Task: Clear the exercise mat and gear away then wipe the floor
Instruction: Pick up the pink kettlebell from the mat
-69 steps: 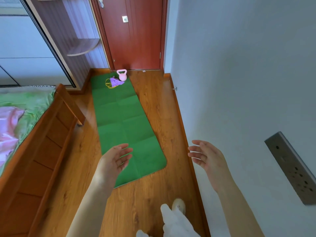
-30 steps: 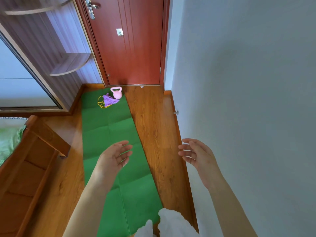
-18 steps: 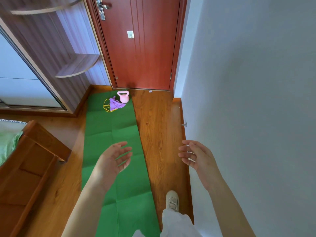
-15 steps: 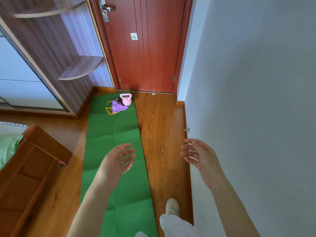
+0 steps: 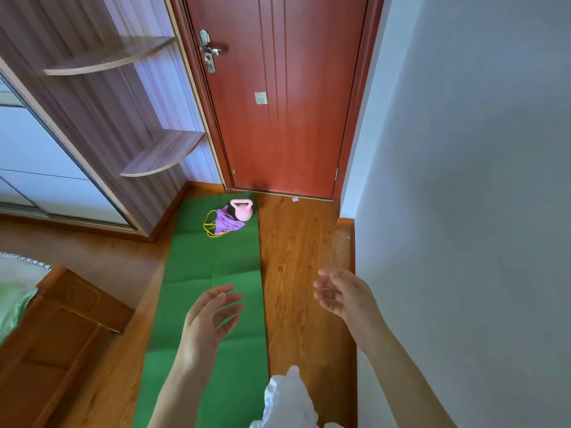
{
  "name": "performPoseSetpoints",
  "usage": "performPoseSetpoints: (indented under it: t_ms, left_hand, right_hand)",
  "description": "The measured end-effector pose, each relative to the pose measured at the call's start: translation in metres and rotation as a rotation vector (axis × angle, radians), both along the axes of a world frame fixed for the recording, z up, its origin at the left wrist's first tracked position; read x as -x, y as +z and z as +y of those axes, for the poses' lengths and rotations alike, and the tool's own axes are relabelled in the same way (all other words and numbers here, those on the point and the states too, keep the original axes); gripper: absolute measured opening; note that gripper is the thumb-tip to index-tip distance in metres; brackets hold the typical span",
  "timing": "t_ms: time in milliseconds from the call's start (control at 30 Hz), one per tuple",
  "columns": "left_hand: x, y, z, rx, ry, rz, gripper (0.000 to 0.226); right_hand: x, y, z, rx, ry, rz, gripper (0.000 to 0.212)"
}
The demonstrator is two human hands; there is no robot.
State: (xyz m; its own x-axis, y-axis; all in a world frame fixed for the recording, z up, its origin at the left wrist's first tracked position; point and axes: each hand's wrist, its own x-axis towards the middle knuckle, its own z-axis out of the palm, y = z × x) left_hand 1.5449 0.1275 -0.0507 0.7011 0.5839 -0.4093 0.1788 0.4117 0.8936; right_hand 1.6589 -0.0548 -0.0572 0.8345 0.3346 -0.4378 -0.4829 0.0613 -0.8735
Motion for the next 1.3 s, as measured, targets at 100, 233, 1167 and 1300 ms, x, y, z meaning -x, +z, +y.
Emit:
performPoseSetpoints:
  t_ms: [100,233,1167,1300]
  left_hand:
    - [-0.030,-0.008,0.007,0.062,0.015,0.008,0.022]
    - [-0.083,-0.019,0.019,0.138,0.028,0.033,0.022]
    - [-0.449,-0.029,0.202,0.095,0.120,-0.017,0.029]
    - [-0.503,-0.024,0.219,0.189,0.202,-0.072,0.031]
  right_hand:
    - [-0.033,-0.004,0.010,0.014,-0.007,0.017,0.016]
    - [-0.084,-0.009,0.023,0.020,-0.026,0.020,0.016]
    - [-0.472,-0.015,0.199,0.032,0.033,0.031,0.015]
    - [-0.544,-0.009,0.228,0.061,0.060,0.062,0.017]
